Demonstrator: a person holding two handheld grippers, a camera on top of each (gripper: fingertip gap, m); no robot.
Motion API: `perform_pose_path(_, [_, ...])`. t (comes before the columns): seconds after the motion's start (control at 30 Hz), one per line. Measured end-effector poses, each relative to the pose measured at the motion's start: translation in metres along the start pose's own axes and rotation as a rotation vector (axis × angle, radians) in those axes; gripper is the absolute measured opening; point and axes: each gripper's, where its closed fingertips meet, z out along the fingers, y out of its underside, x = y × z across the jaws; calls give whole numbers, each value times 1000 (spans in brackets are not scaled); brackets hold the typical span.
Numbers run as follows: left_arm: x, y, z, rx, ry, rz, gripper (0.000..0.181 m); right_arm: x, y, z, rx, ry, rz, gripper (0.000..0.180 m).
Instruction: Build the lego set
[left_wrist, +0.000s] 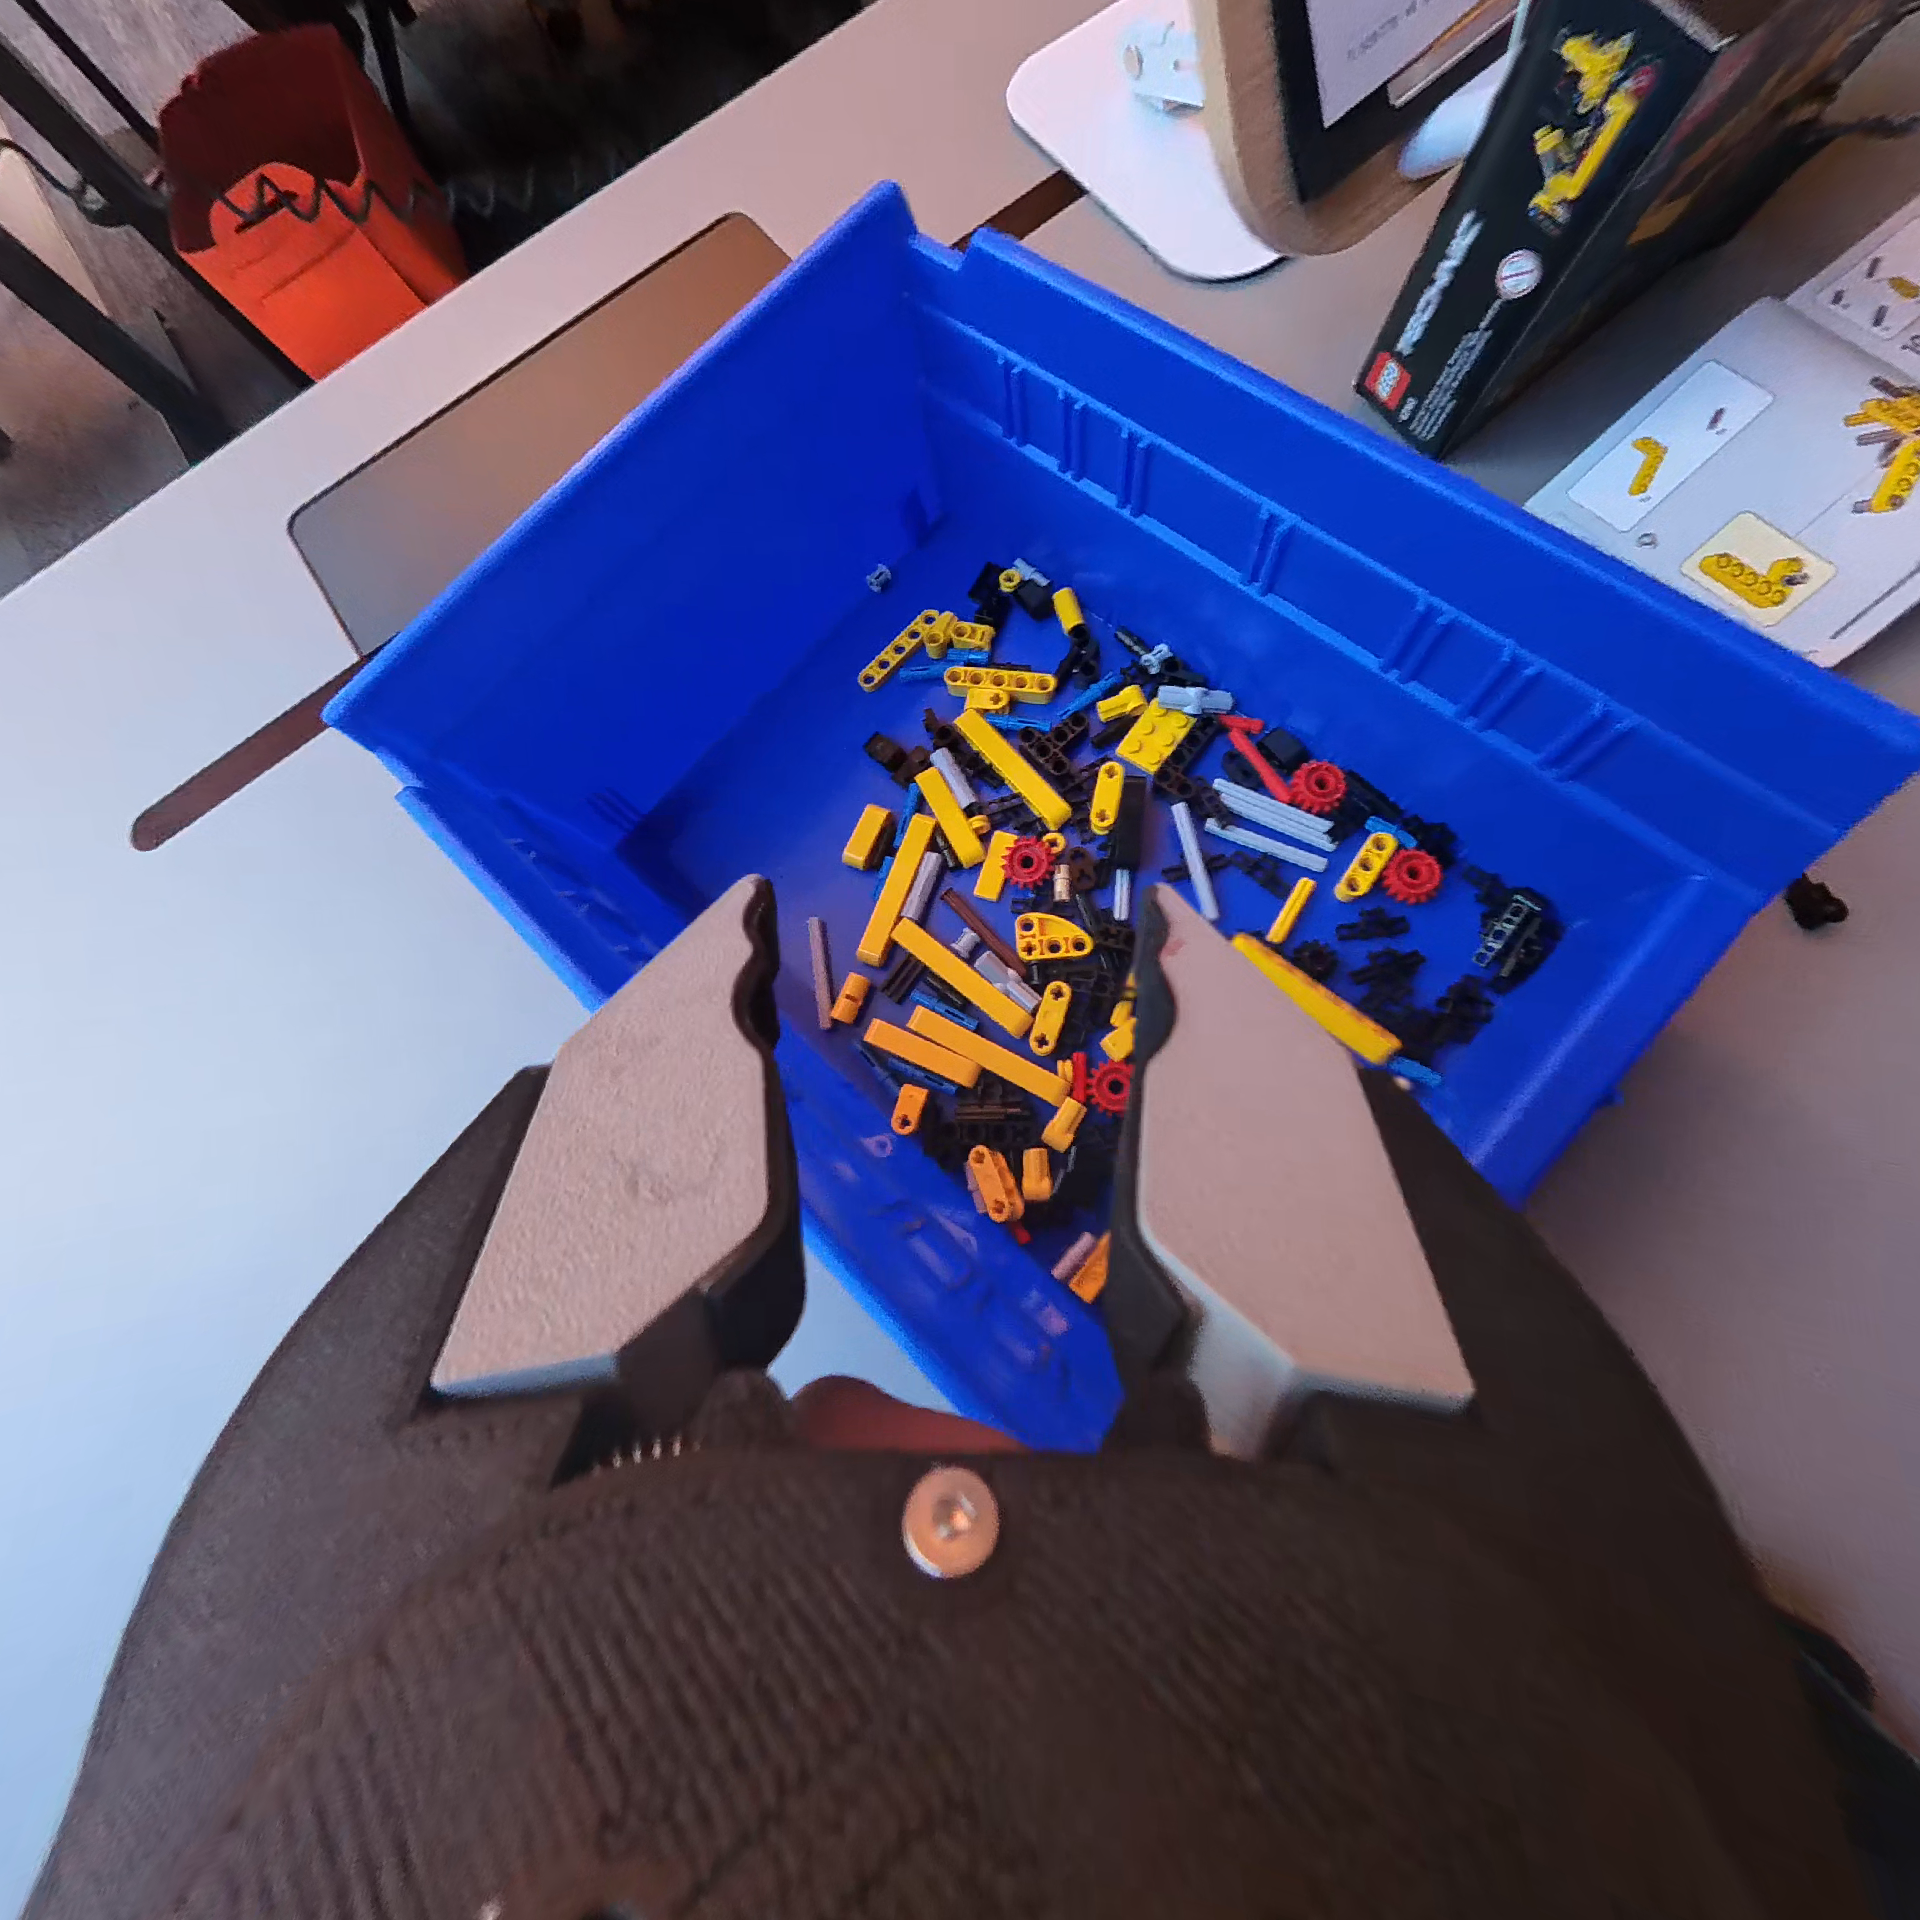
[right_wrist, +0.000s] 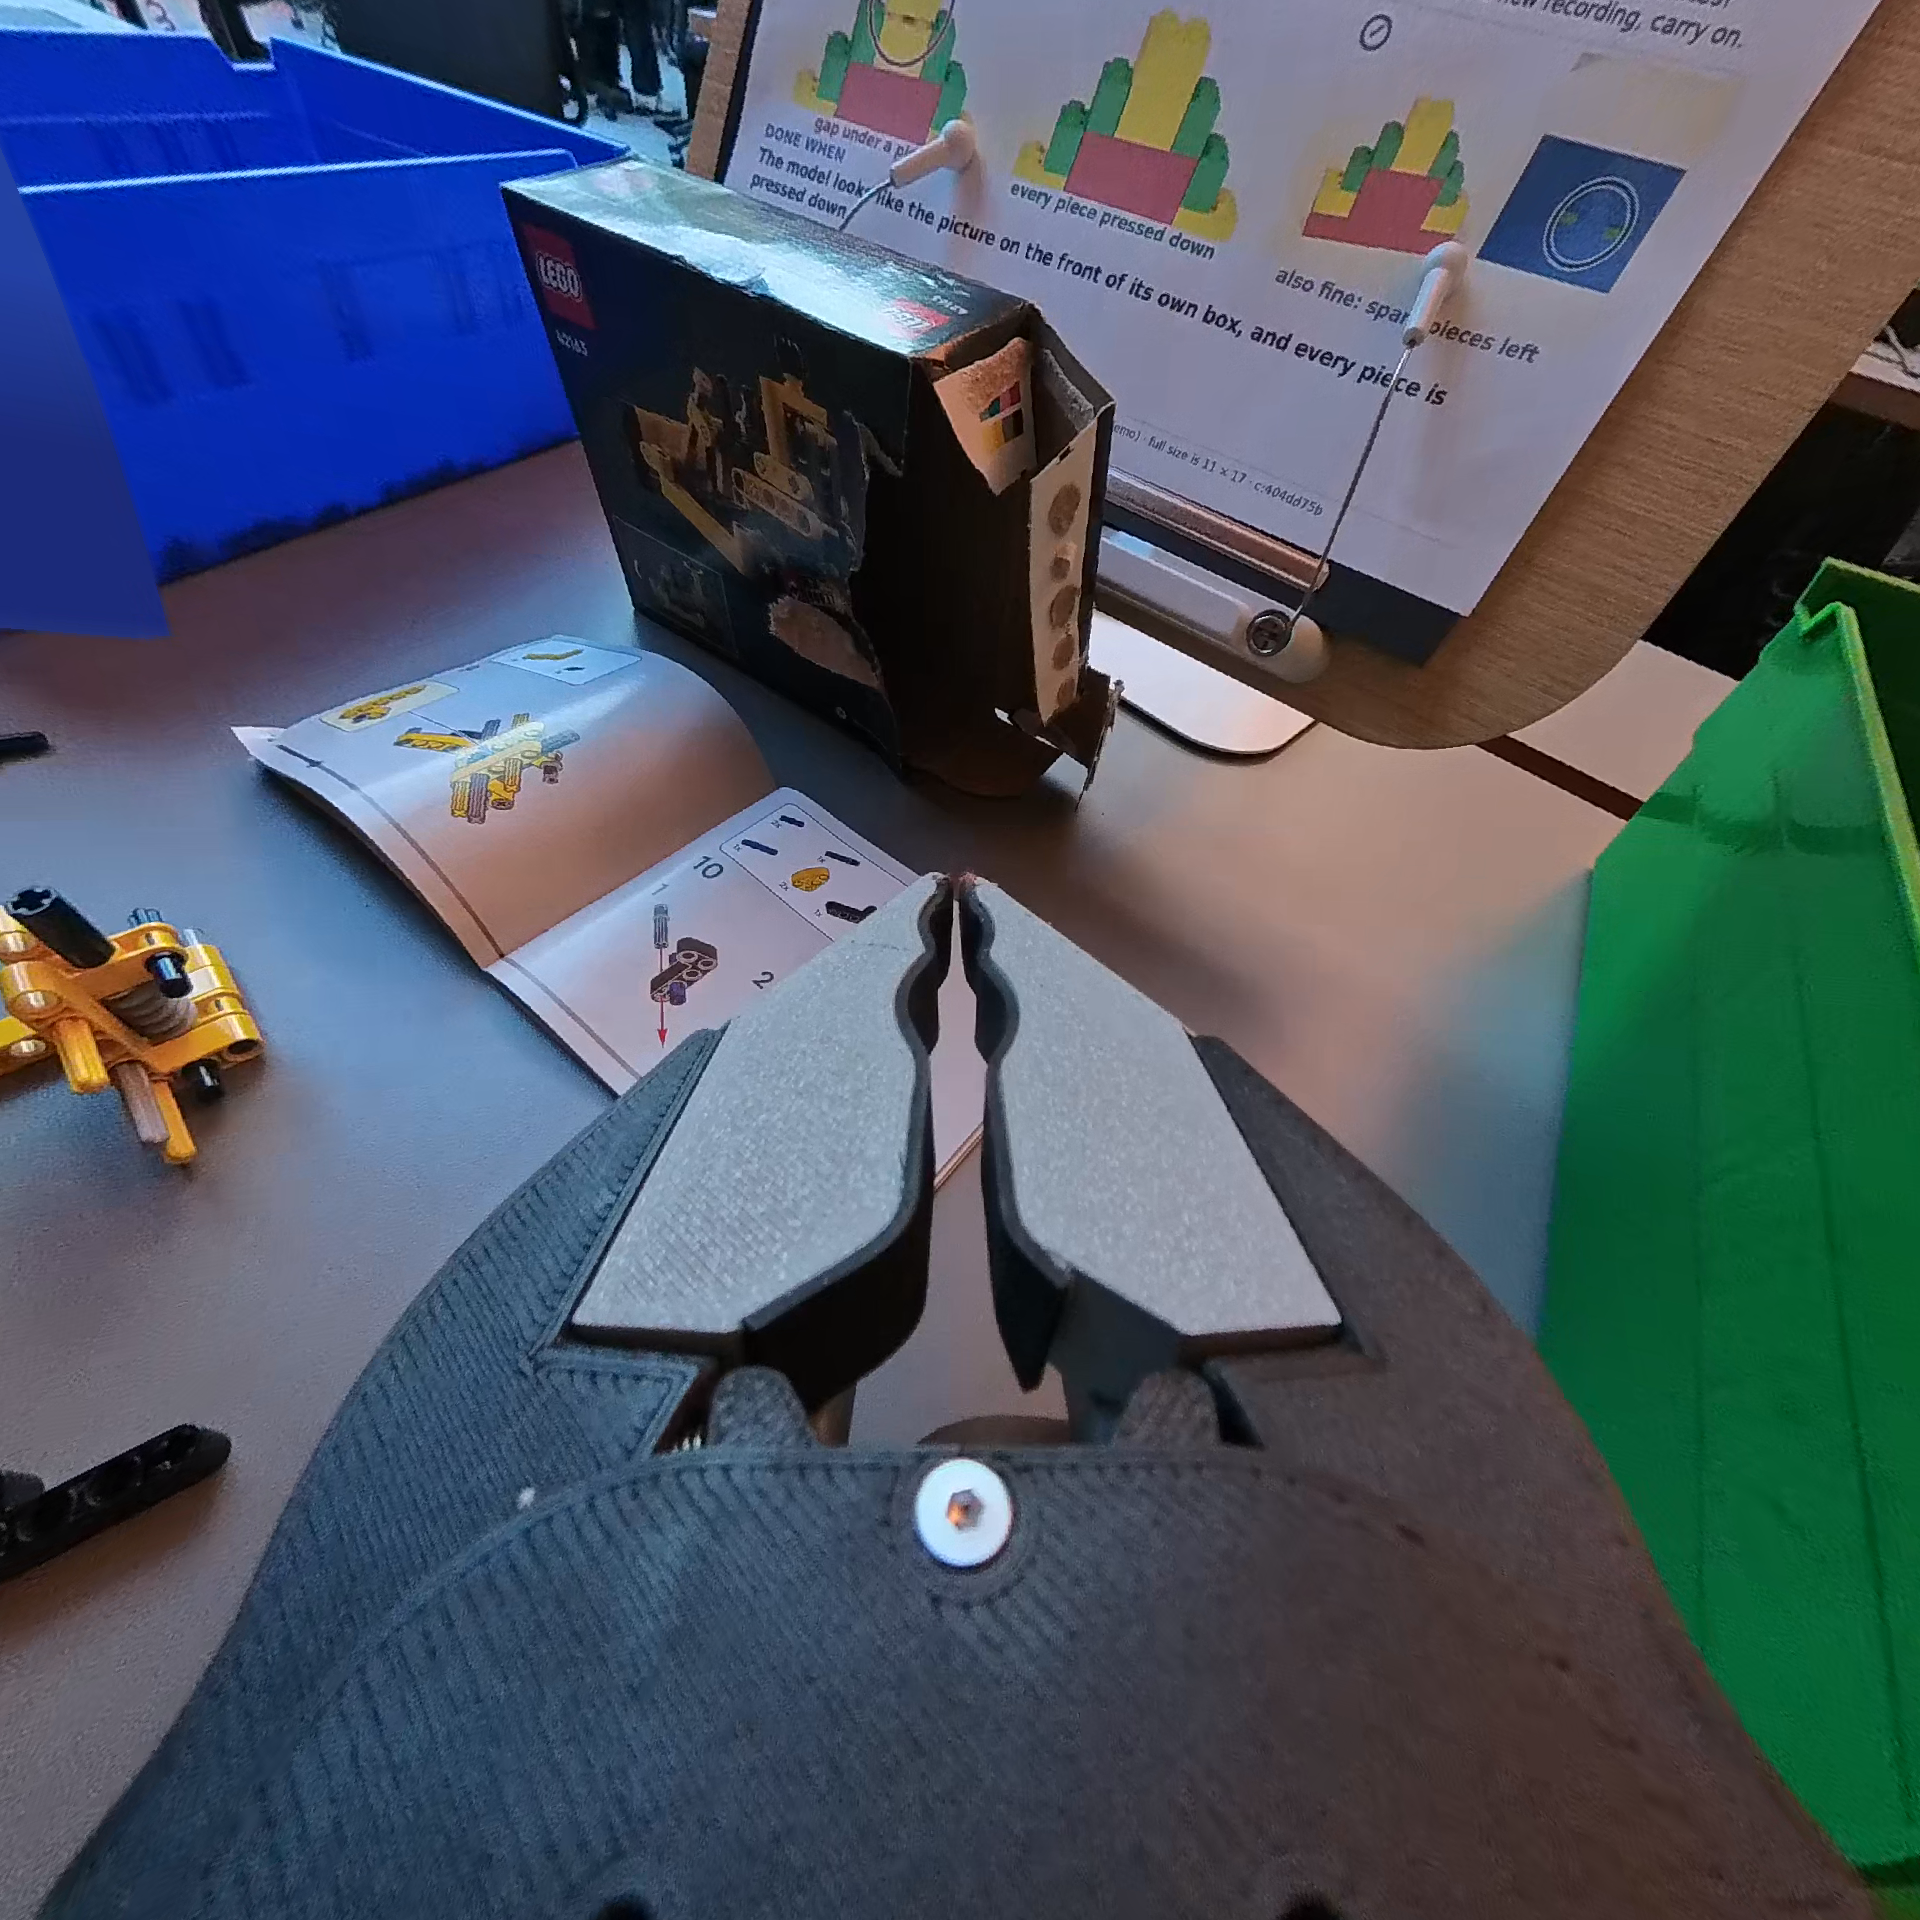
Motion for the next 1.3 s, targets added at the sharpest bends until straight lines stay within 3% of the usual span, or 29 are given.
perform_pose_path(1.3, [-7, 11, 8, -17, -10, 7, 66, 0, 1, 1, -10, 6, -5, 0])
